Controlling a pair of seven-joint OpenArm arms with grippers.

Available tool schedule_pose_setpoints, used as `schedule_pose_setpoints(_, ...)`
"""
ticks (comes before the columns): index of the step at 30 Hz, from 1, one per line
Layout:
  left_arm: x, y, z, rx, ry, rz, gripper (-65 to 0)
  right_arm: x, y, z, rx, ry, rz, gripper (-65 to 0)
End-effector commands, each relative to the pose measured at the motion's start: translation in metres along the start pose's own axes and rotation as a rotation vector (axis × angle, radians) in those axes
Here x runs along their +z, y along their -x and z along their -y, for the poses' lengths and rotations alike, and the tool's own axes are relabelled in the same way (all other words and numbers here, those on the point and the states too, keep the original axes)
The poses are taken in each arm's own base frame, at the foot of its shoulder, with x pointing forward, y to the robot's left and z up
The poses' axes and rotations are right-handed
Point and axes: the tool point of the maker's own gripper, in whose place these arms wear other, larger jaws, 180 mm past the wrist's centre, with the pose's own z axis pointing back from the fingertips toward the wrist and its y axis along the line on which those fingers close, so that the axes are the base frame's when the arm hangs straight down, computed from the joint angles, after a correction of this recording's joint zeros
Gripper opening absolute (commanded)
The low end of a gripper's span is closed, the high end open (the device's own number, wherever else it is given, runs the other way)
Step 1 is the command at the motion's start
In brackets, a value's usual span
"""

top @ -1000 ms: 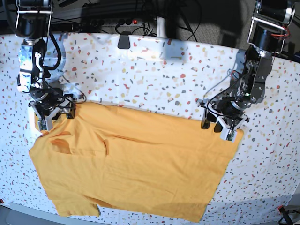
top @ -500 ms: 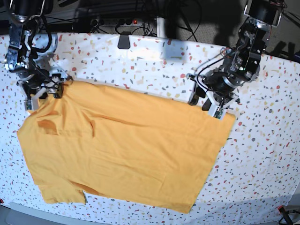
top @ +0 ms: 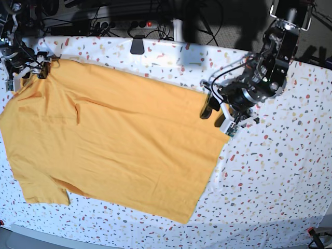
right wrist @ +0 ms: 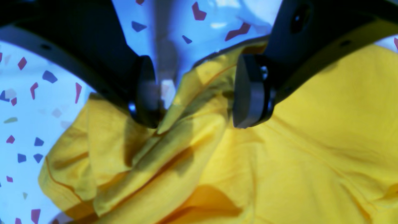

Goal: Fold the T-shirt properly
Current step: 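Pull the shirt sideways with the right gripper while the left gripper releases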

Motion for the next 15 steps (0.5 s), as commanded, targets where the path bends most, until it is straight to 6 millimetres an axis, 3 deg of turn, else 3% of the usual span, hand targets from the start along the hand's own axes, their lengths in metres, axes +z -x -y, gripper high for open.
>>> schedule_pose_setpoints(1,0.0,-0.035,-0.009,-0.026,-0.01,0.087,-37.5,0.004,-0.007,0.004,0.018,0.005,0.01,-29.9)
schedule_pose_setpoints(5,-0.003,-0.078,-0.017,-0.054,-0.02,0.203,-37.5,0.004,-0.01,0.001,0.002,-0.009,0.021,-29.9)
schedule_pose_setpoints(7,-0.01,-0.09,-0.018,-0.04,-0.018,0.241,-37.5,0.004,-0.013,0.001,-0.001,-0.011,0.028,-29.9)
schedule_pose_setpoints(9,-0.024,-0.086,-0.016,0.001,-0.01,0.235,-37.5,0.003,-0.014,0.001,-0.001,-0.011,0.029,-29.9)
schedule_pose_setpoints(13,-0.057,-0.061,0.003,0.083,0.081,0.19,-37.5,0.003,-0.018,0.001,-0.002,-0.011,0.037,-30.0)
schedule_pose_setpoints(15,-0.068,-0.051,0.004,0.092,0.077,0.171,-37.5,0.003,-0.018,0.001,-0.002,-0.011,0.038,-29.9)
